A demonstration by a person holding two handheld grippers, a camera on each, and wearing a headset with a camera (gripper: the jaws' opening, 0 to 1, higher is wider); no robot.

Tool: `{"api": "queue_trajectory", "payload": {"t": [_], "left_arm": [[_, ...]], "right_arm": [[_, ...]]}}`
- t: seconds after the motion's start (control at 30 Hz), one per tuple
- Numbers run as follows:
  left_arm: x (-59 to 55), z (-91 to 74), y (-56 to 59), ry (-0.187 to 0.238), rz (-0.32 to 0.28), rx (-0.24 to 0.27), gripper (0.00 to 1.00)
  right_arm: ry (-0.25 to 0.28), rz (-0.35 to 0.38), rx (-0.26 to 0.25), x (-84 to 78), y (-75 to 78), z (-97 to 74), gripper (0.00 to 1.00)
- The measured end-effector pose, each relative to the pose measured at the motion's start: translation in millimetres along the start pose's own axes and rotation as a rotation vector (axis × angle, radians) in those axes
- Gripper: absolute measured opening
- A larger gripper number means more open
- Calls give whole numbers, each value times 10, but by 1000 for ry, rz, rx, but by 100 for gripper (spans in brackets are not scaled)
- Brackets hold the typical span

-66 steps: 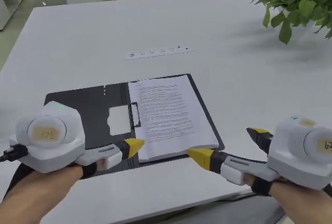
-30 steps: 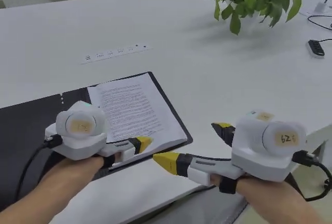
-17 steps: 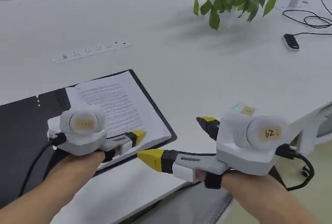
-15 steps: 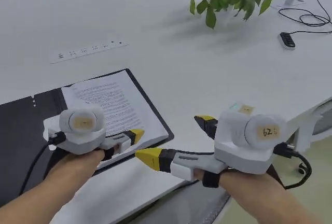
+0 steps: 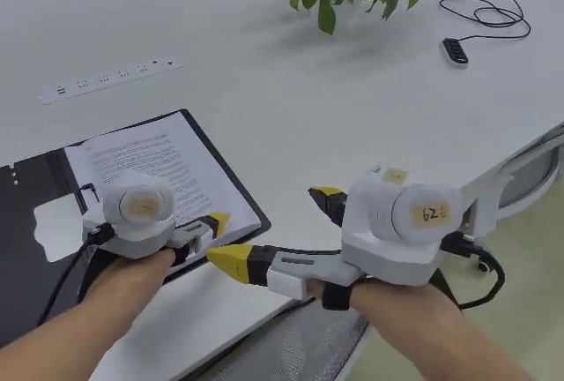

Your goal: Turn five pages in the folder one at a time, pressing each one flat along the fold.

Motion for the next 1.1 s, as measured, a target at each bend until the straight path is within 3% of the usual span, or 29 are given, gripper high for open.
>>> {"api": "queue_trajectory", "payload": {"t": [0.23,0.33,0.6,0.83,1.1], "left_arm": [[-132,88,-12,-22,15,25,65],[-222,87,-29,-53,38,33,62],[-234,90,-102,-30,50,38,55],[-264,87,-95,5,53,21,53],[-272,94,-84,11,47,9,43]], "right_arm": [[-9,10,-6,-33,13,8,96],[-15,9,-9,-40,17,13,96],[-24,14,-6,-52,23,56,95],[-34,12,0,-52,15,107,95],[-42,29,2,-36,27,183,94]]}}
Point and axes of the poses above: the centre of the closed fingertips' face, and the gripper's own axes: z roughly forward along the fingers, y roughly to its right, x roughly out of its top, the point moved 6 cm from there along -z, roughly backward along the fingers, and after that the axes turned 12 degrees about y, right-handed, at the moved point
